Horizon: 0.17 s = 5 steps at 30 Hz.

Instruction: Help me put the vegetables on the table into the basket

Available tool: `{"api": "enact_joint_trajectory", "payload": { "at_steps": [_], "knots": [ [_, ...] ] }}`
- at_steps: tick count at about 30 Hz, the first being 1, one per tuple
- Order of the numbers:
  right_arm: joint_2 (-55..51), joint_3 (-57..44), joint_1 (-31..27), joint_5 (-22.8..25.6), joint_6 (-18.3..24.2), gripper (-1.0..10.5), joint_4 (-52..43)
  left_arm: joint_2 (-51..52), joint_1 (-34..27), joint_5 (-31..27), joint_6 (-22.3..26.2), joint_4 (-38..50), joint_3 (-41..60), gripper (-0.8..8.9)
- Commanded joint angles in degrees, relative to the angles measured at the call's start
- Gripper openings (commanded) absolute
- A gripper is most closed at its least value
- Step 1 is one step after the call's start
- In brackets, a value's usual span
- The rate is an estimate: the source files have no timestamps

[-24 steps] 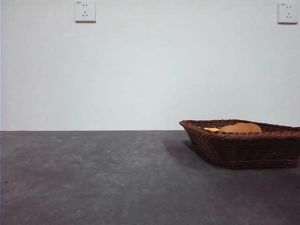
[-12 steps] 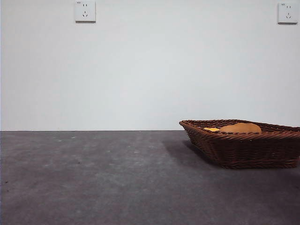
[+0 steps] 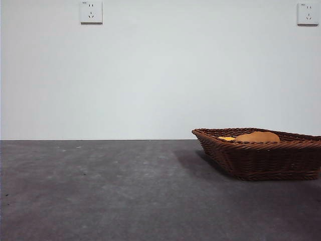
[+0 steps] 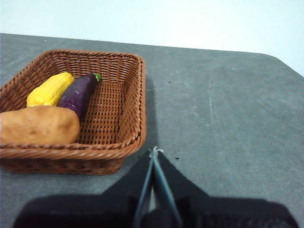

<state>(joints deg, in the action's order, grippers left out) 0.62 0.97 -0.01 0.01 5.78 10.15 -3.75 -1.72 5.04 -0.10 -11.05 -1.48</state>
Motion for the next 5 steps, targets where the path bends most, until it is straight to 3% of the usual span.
{"api": "enact_joint_trajectory", "payload": {
  "at_steps": [1, 5],
  "knots": [
    [-0.2, -0.1, 0.0, 0.0, -0.5, 0.0, 0.3, -0.3, -0.1, -0.2, -0.3, 0.4, 0.5, -0.04],
    [-0.2, -0.1, 0.0, 0.0, -0.5, 0.0, 0.3, -0.4, -0.1, -0.2, -0.3, 0.4, 0.5, -0.04]
  ]
}}
